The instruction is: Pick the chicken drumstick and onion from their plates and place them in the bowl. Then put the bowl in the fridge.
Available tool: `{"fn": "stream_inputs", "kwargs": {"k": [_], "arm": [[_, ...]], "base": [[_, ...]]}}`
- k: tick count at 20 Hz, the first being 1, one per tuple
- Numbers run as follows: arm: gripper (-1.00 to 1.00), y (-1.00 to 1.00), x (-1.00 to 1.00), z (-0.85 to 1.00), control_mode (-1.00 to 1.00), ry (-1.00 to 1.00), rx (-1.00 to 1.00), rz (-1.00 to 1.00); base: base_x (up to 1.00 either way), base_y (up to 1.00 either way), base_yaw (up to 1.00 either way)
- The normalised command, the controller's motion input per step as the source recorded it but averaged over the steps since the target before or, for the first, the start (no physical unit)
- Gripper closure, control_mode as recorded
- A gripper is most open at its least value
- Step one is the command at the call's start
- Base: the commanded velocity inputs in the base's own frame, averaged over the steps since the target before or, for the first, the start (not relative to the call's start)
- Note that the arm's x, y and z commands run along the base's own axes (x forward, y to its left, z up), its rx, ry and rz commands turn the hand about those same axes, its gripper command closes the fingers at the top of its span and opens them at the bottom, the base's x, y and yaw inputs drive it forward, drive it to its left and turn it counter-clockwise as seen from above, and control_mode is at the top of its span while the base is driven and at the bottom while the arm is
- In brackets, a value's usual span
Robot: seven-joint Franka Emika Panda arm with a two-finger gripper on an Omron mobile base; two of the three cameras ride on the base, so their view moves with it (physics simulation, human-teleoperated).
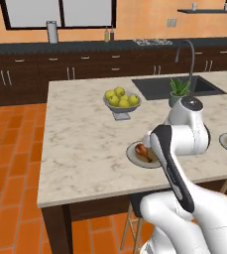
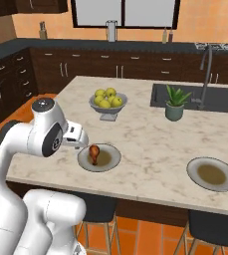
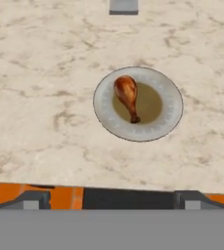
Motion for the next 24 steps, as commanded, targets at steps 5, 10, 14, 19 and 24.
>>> {"fn": "stream_inputs", "kwargs": {"k": [5,10,14,19,24], "arm": [[-1.0,-0.16,0.7,-0.43,-1.0,0.09,0.0,0.02],[-1.0,0.0,0.55,-0.56,-1.0,0.09,0.0,0.01],[-1.0,-0.19,0.8,-0.54,-1.0,0.01,0.0,0.01],[-1.0,-0.15,0.68,-0.54,-1.0,0.0,-0.02,0.05],[-1.0,-0.04,0.61,-0.5,-1.0,0.0,-0.06,0.04]], "base": [[0.0,0.0,0.0],[0.0,0.0,0.0],[0.0,0.0,0.0],[0.0,0.0,0.0],[0.0,0.0,0.0]]}}
